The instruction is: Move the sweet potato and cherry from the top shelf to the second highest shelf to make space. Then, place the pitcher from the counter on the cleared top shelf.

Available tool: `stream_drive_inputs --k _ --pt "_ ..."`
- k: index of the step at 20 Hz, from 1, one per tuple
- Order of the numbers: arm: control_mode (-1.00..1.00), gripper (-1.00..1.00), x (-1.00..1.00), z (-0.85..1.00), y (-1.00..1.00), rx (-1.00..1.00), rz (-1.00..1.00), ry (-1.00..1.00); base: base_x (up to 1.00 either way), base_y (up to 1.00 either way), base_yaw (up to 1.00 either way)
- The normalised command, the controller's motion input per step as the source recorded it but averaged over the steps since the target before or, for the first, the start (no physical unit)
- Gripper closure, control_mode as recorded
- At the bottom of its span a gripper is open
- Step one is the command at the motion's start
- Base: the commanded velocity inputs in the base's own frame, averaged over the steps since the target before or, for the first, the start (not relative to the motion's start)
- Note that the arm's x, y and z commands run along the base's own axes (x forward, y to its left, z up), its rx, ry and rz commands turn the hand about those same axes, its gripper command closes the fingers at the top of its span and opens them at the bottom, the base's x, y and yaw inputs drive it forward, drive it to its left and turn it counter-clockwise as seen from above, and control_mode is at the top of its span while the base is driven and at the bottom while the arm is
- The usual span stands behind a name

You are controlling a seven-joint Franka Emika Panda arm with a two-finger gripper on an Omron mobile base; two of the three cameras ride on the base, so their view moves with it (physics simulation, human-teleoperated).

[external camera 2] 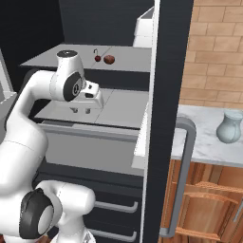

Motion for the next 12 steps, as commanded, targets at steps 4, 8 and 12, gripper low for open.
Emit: stream_drive_inputs --k 4,8,12 --pt "-1.00 -1.00 0.04 0.00 0.00 0.00 0.00 0.00 0.00 0.00 0.00" --pt "-1.00 -1.00 0.01 0.00 0.00 0.00 -0.01 0.00 0.00 0.00 0.00" --pt "-1.00 -1.00 0.00 0.13 0.00 0.04 -0.05 -0.17 0.00 0.00 0.00"
